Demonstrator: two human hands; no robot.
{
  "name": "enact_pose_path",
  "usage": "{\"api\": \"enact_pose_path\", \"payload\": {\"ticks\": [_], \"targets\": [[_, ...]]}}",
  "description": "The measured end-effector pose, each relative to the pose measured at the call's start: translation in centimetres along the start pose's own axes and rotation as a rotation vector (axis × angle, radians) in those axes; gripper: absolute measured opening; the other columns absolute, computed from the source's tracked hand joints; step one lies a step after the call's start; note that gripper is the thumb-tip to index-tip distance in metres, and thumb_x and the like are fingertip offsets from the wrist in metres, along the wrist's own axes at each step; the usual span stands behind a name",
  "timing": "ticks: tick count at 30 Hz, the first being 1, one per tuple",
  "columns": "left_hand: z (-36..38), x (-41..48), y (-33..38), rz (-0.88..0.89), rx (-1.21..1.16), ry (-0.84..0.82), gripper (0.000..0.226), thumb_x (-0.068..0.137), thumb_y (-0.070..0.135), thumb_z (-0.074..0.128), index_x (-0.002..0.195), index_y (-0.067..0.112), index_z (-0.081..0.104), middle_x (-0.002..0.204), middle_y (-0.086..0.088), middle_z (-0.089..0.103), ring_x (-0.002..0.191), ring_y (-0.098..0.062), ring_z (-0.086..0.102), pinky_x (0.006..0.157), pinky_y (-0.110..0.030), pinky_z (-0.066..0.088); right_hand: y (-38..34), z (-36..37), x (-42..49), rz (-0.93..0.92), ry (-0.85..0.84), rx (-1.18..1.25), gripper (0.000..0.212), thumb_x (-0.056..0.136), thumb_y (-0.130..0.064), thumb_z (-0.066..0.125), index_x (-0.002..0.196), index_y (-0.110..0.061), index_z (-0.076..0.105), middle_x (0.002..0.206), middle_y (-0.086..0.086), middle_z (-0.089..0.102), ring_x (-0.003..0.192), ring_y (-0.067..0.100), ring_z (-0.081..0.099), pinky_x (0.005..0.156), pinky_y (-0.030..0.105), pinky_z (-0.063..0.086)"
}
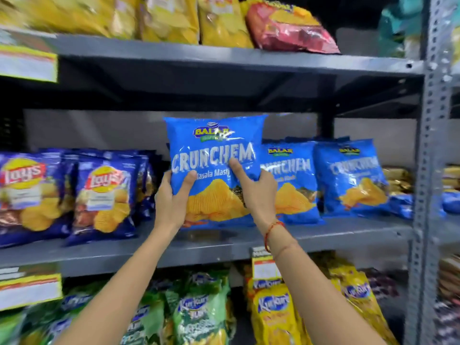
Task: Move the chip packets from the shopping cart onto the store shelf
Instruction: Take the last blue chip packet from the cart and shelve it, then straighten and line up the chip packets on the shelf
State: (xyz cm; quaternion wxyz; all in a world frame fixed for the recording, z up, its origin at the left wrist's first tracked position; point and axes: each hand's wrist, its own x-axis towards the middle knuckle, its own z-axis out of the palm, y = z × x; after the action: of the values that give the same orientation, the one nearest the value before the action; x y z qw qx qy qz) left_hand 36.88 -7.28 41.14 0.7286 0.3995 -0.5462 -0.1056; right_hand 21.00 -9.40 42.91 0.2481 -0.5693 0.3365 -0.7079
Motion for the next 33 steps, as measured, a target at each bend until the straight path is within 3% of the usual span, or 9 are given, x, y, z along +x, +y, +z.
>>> {"api": "enact_pose_path", "payload": {"ticks": [3,9,13,17,21,24,28,30,33], "targets": [[-2.0,1.5,-1.5,-0.046,0.02,0.054,0.031,0.086,0.039,0.059,0.109,0.02,0.055,0.099,0.01,0.065,0.084,0.002,0.064,0.073,-0.02,0.054,0.8,3.5,0.0,0.015,-0.05,-0.012,0.055,0.072,-0.062,0.069,0.073,-0.007,0.065,0.067,-0.001,0.065,0.065,0.012,0.057,0.066,0.031,0.04],[-3.1,3.2,-5.4,-0.131,0.07,0.064,0.029,0.086,0.041,0.059,0.108,0.023,0.054,0.105,0.001,0.066,0.095,-0.017,0.065,0.086,-0.043,0.052,4.2,7.2,0.9,0.073,-0.054,-0.076,0.061,0.065,-0.076,0.062,0.063,-0.016,0.055,0.065,0.001,0.065,0.072,0.025,0.064,0.071,0.046,0.054],[-2.5,3.6,-6.4,-0.162,0.098,0.017,0.031,0.086,0.042,0.058,0.109,0.022,0.053,0.106,0.001,0.065,0.094,-0.012,0.063,0.077,-0.028,0.051,5.4,6.9,1.5,0.119,-0.035,-0.12,0.061,0.07,-0.07,0.065,0.058,-0.017,0.037,0.059,0.001,0.048,0.067,0.024,0.051,0.062,0.041,0.043],[-1.7,4.2,-7.0,-0.218,0.119,-0.019,0.044,0.085,0.046,0.057,0.119,0.017,0.051,0.112,-0.002,0.064,0.096,-0.015,0.062,0.069,-0.022,0.046,6.4,7.1,2.3,0.155,-0.041,-0.191,0.06,0.068,-0.077,0.059,0.062,-0.02,0.04,0.07,0.005,0.056,0.077,0.028,0.057,0.064,0.04,0.046],[-1.8,4.2,-7.5,-0.246,0.23,-0.023,0.059,0.083,0.052,0.056,0.128,0.015,0.045,0.121,-0.005,0.059,0.106,-0.019,0.057,0.082,-0.028,0.044,6.7,7.1,2.2,0.17,-0.068,-0.209,0.082,0.065,-0.084,0.051,0.106,-0.013,0.06,0.1,0.008,0.07,0.098,0.029,0.063,0.086,0.048,0.053],[-2.8,3.3,-7.0,-0.185,0.375,-0.005,0.066,0.084,0.051,0.056,0.136,0.014,0.037,0.132,-0.008,0.05,0.119,-0.023,0.049,0.098,-0.038,0.042,6.1,6.9,1.8,0.077,-0.03,-0.279,0.086,0.08,-0.064,0.057,0.143,-0.01,0.036,0.134,0.013,0.055,0.126,0.032,0.048,0.101,0.047,0.044],[-5.7,0.2,-4.9,0.017,0.55,-0.068,0.063,0.085,0.047,0.055,0.137,0.018,0.035,0.132,-0.002,0.046,0.12,-0.015,0.045,0.096,-0.034,0.042,4.3,7.9,-0.2,-0.313,0.157,-0.424,0.071,0.087,-0.043,0.062,0.141,-0.004,0.037,0.135,0.018,0.048,0.119,0.031,0.042,0.097,0.038,0.037],[-7.9,-1.4,-3.8,0.118,0.728,-0.1,0.059,0.086,0.05,0.052,0.136,0.02,0.038,0.129,0.002,0.047,0.117,-0.014,0.045,0.093,-0.035,0.045,3.2,9.3,-1.2,-0.387,0.077,-0.359,0.059,0.087,-0.038,0.063,0.134,-0.007,0.046,0.13,0.015,0.052,0.117,0.026,0.042,0.096,0.032,0.035],[-11.5,-3.3,-3.2,0.23,1.02,-0.083,0.054,0.086,0.051,0.045,0.126,0.015,0.05,0.121,-0.002,0.055,0.112,-0.021,0.05,0.087,-0.036,0.043,1.9,12.1,-2.9,-0.276,-0.285,-0.214,0.051,0.085,-0.037,0.067,0.125,-0.009,0.054,0.118,0.008,0.058,0.111,0.024,0.052,0.095,0.032,0.041]]}}
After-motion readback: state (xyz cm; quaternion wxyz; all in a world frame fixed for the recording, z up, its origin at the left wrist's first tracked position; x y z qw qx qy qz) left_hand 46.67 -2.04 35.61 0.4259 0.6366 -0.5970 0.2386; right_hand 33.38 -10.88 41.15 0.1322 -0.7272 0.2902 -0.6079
